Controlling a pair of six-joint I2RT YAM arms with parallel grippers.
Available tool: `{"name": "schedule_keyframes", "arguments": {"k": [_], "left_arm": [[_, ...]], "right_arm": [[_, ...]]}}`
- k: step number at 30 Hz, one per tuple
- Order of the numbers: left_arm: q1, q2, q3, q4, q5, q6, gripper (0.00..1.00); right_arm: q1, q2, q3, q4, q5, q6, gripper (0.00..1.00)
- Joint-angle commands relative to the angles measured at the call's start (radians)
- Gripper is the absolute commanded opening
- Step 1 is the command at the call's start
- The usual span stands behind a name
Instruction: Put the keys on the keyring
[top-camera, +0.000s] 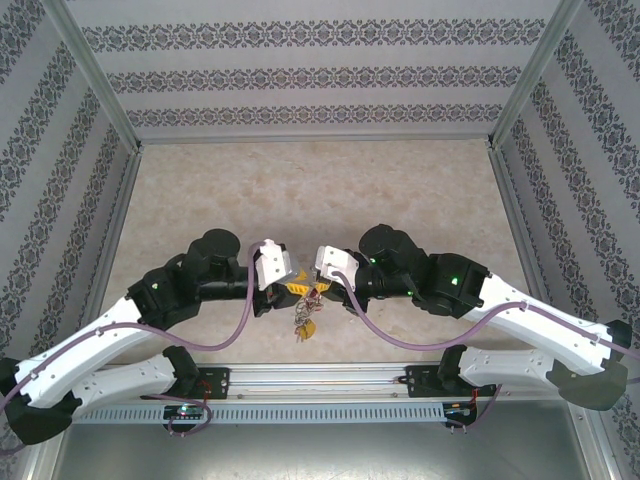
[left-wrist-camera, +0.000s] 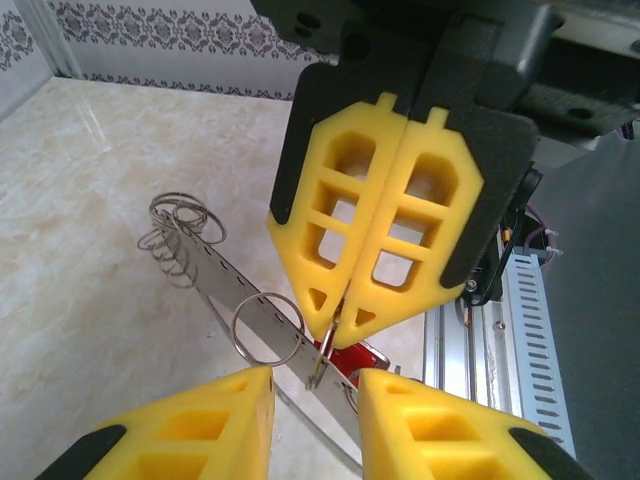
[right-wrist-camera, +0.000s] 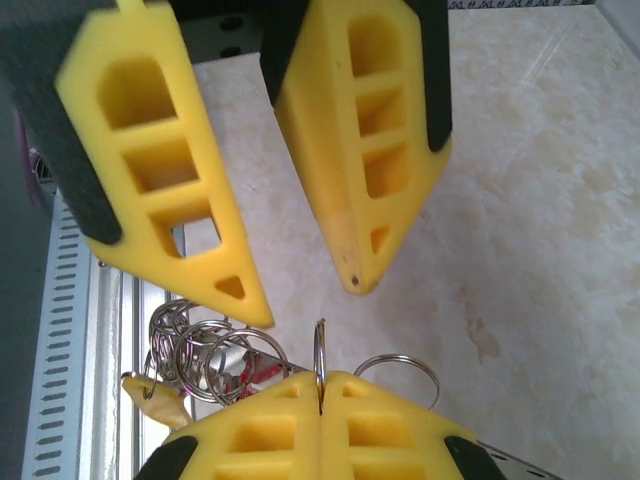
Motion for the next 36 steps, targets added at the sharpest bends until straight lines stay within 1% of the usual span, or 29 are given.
{"name": "schedule_keyframes", "arguments": {"k": [1, 3, 6, 9, 10, 13, 14, 17, 18, 21, 22, 24, 29, 36], "left_arm": [[-0.019, 0.018, 0.0, 0.049, 0.007, 0.024, 0.28], [-0.021, 0.027, -0.002, 0.058, 0.012, 0.025, 0.26], [-0.024, 0.032, -0.003, 0.069, 0.012, 0.03, 0.16], [-0.024, 0.04, -0.002, 0.068, 0.012, 0.031, 0.15], [-0.024, 0.042, 0.0, 0.066, 0.013, 0.033, 0.13], [-0.027, 0.043, 0.002, 0.064, 0.025, 0.036, 0.02], [-0.027, 0.044, 0.003, 0.062, 0.029, 0.037, 0.0], [-0.029, 0.033, 0.0, 0.067, 0.041, 0.041, 0.0], [-0.028, 0.026, -0.004, 0.076, 0.048, 0.038, 0.0], [-0.028, -0.006, -0.029, 0.126, 0.078, 0.02, 0.0], [-0.027, -0.018, -0.039, 0.144, 0.086, 0.013, 0.0], [-0.028, -0.034, -0.054, 0.174, 0.098, 0.002, 0.0], [-0.027, -0.061, -0.089, 0.246, 0.136, -0.028, 0.0], [-0.025, -0.093, -0.132, 0.339, 0.184, -0.073, 0.0]], "right_arm": [[0.007, -0.007, 0.04, 0.028, -0.032, -0.008, 0.0], [0.006, -0.007, 0.038, 0.032, -0.046, -0.007, 0.0], [0.007, -0.005, 0.036, 0.032, -0.057, -0.006, 0.0], [0.007, -0.012, 0.032, 0.034, -0.064, -0.006, 0.0], [0.007, -0.015, 0.03, 0.039, -0.069, -0.004, 0.0], [0.007, -0.017, 0.029, 0.043, -0.074, -0.002, 0.0], [0.006, -0.018, 0.029, 0.044, -0.075, -0.002, 0.0], [0.007, -0.021, 0.024, 0.048, -0.081, 0.002, 0.0], [0.006, -0.024, 0.017, 0.051, -0.082, 0.006, 0.03], [0.007, -0.037, -0.015, 0.069, -0.09, 0.02, 0.22], [0.007, -0.045, -0.026, 0.081, -0.097, 0.027, 0.26], [0.007, -0.063, -0.051, 0.103, -0.118, 0.041, 0.3], [0.007, -0.11, -0.095, 0.143, -0.132, 0.062, 0.26], [0.006, -0.113, -0.108, 0.147, -0.141, 0.066, 0.25]]}}
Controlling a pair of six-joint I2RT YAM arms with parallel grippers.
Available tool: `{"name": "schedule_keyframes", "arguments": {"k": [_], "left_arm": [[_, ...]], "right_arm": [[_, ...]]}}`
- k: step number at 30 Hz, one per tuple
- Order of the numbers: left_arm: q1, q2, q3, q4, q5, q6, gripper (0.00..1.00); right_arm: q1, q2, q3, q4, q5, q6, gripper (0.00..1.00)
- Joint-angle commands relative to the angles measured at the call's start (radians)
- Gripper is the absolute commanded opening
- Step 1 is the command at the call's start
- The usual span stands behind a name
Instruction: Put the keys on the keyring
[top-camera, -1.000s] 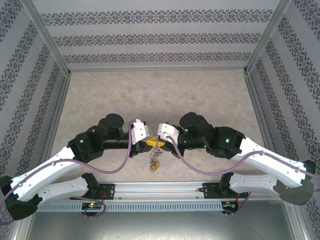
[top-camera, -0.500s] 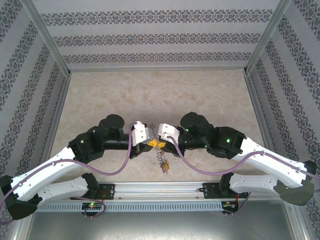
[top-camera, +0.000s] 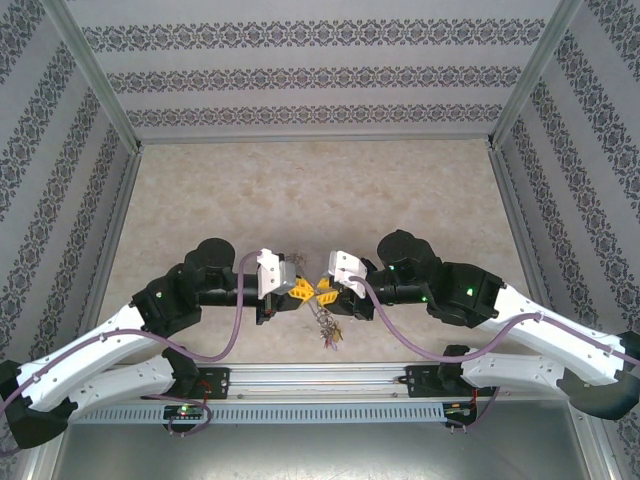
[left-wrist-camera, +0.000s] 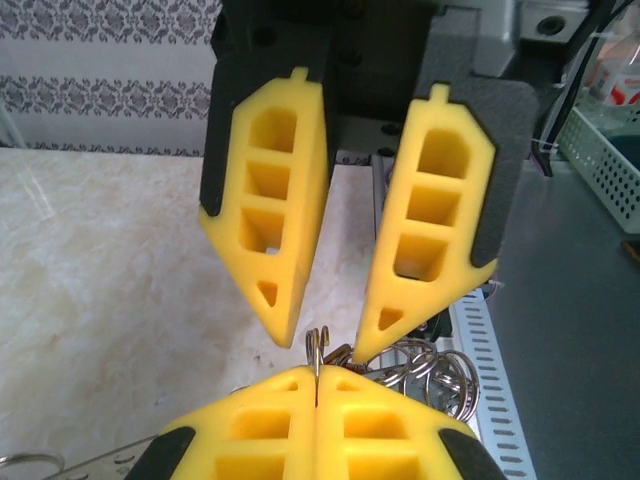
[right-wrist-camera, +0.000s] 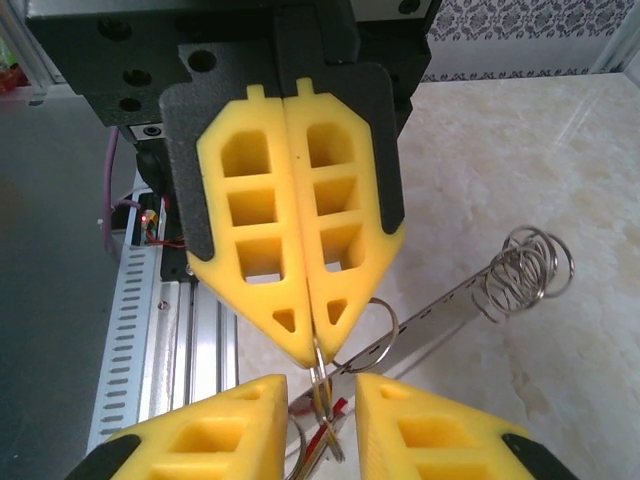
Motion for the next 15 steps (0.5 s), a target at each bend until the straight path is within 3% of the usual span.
{"name": "schedule_keyframes", "arguments": {"k": [1, 15], "left_arm": [[-0.012, -0.035, -0.01, 0.138, 0.051, -0.038, 0.0], [-0.009, -0.034, -0.054, 0.268, 0.1, -0.113, 0.0]], "right_arm": [[0.007, -0.01, -0.018, 0.032, -0.029, 0.014, 0.23], [0.008, -0.088, -0.077, 0.128, -0.061, -0.01, 0.0]]}}
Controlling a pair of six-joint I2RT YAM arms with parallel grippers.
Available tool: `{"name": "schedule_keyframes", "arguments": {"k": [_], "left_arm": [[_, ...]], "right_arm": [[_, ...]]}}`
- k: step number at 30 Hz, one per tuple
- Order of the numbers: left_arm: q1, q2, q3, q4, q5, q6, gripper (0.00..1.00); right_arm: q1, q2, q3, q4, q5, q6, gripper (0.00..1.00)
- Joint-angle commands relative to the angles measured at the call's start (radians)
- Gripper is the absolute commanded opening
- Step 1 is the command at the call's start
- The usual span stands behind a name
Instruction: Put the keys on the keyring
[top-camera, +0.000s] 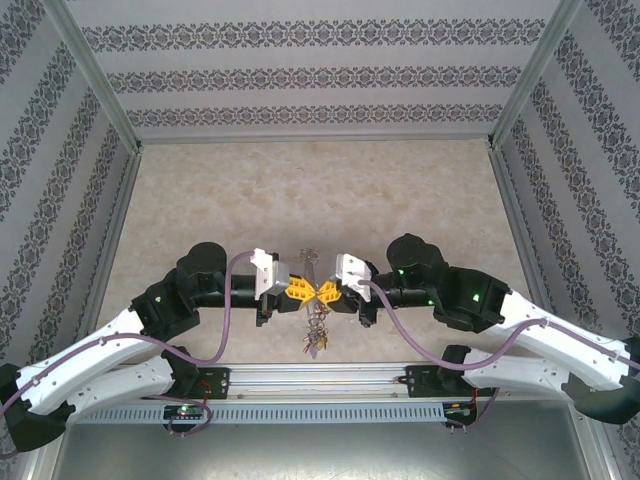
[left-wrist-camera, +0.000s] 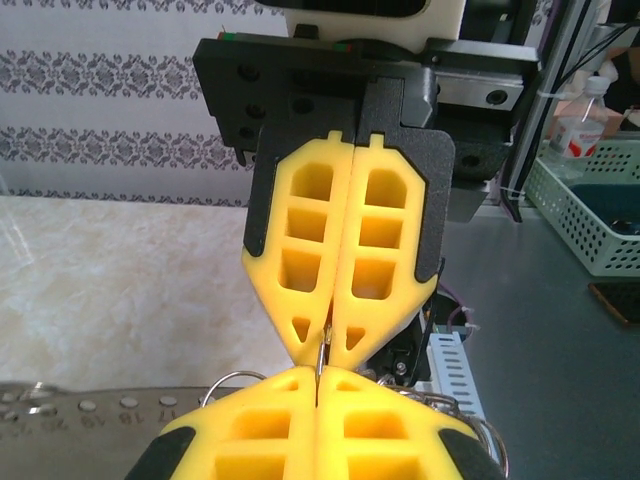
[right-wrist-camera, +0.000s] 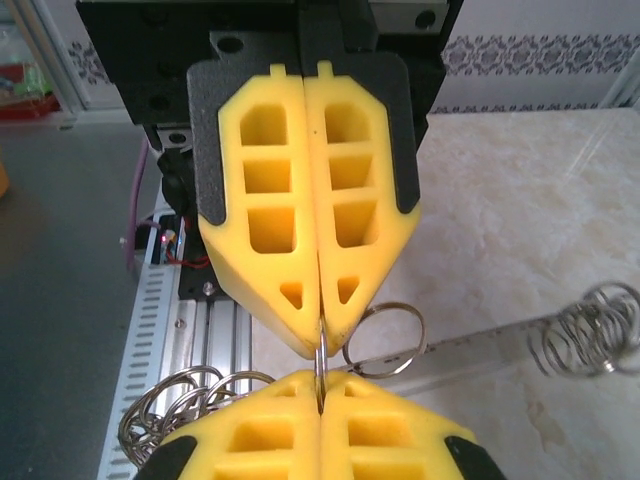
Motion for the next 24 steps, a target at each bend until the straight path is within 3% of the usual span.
{"name": "schedule_keyframes", "arguments": {"k": [1, 5, 8, 11, 14, 24], "left_arm": [[-0.01, -0.003, -0.008, 0.145, 0.05, -0.043, 0.0], [-0.009, 0.003, -0.006, 0.137, 0.05, -0.049, 0.0], [-0.01, 0.025, 0.033, 0.036, 0.019, -0.012, 0.0], [-0.015, 0.048, 0.096, -0.129, -0.044, 0.058, 0.18], [-0.031, 0.064, 0.151, -0.261, -0.137, 0.124, 0.25], [-0.076, 0.093, 0.218, -0.379, -0.218, 0.196, 0.27]], "right_arm": [[0.008, -0.034, -0.027, 0.069, -0.017, -0.02, 0.0], [0.008, -0.063, -0.049, 0.096, 0.006, -0.03, 0.0], [0.008, -0.07, -0.045, 0.087, 0.033, -0.034, 0.0], [0.008, -0.052, -0.007, 0.029, 0.083, -0.042, 0.0], [0.008, -0.007, 0.053, -0.059, 0.11, -0.059, 0.0], [0.008, 0.075, 0.128, -0.147, 0.063, -0.072, 0.0]]}}
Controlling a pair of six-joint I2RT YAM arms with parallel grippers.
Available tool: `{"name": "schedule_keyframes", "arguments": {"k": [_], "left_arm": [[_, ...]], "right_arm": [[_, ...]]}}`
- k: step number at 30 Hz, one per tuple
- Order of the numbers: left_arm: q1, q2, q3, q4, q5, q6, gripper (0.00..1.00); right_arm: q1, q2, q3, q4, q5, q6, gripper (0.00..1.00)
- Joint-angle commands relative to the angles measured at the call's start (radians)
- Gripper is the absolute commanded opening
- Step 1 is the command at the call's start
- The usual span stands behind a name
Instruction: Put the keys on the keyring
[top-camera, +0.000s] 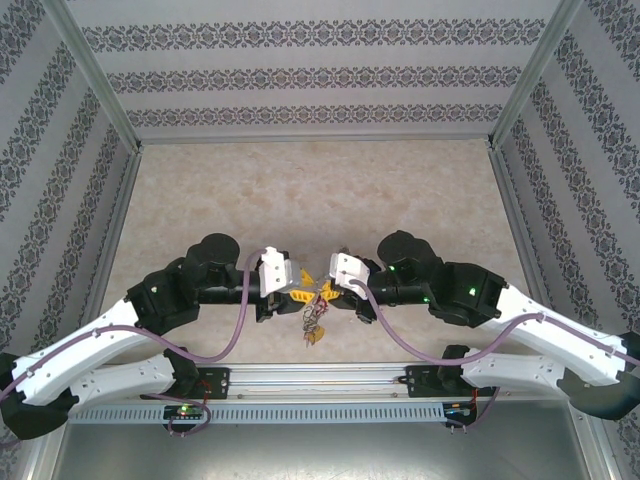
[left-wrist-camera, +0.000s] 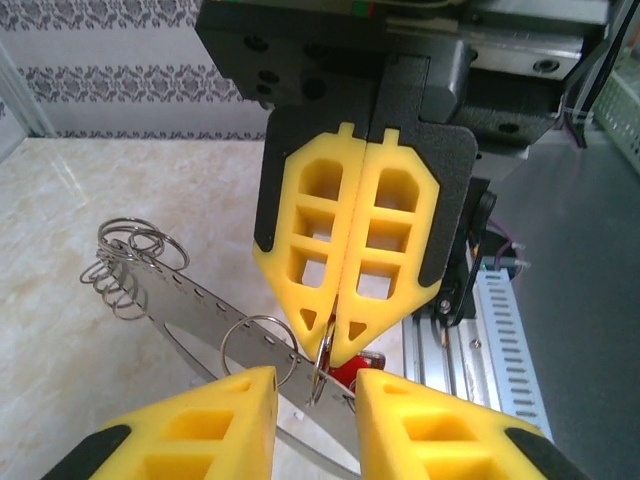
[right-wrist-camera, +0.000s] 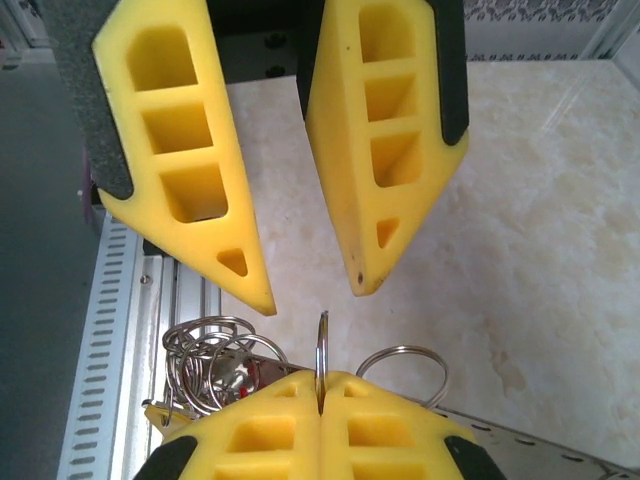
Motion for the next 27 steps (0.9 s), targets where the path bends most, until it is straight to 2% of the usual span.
{"name": "schedule_keyframes", "arguments": {"k": [1, 8, 10, 11, 12, 13, 17, 20, 22, 27], "left_arm": [[-0.028, 0.018, 0.037, -0.084, -0.049, 0.054, 0.27], [-0.06, 0.057, 0.054, -0.098, -0.088, 0.075, 0.23], [-0.06, 0.058, 0.053, -0.093, -0.092, 0.078, 0.17], [-0.06, 0.055, 0.052, -0.09, -0.093, 0.078, 0.11], [-0.06, 0.052, 0.048, -0.086, -0.091, 0.08, 0.02], [-0.06, 0.049, 0.047, -0.084, -0.087, 0.08, 0.0], [-0.06, 0.025, 0.029, -0.05, -0.061, 0.071, 0.0], [-0.06, -0.017, -0.01, 0.032, -0.037, 0.039, 0.0], [-0.058, -0.046, -0.044, 0.101, -0.008, 0.007, 0.0], [-0.052, -0.083, -0.11, 0.243, 0.066, -0.058, 0.0]], "right_arm": [[0.007, 0.014, 0.053, -0.004, -0.023, -0.017, 0.0], [0.021, 0.032, 0.058, -0.003, -0.048, -0.018, 0.0], [0.021, 0.033, 0.056, -0.003, -0.049, -0.018, 0.0], [0.021, 0.033, 0.053, -0.003, -0.049, -0.019, 0.0], [0.022, 0.031, 0.052, -0.002, -0.05, -0.019, 0.0], [0.022, 0.031, 0.05, 0.0, -0.05, -0.019, 0.0], [0.022, 0.029, 0.042, 0.003, -0.059, -0.019, 0.0], [0.022, 0.018, 0.013, 0.033, -0.082, -0.01, 0.15], [0.023, 0.004, -0.011, 0.061, -0.098, 0.002, 0.2], [0.024, -0.043, -0.056, 0.127, -0.134, 0.022, 0.2]]}}
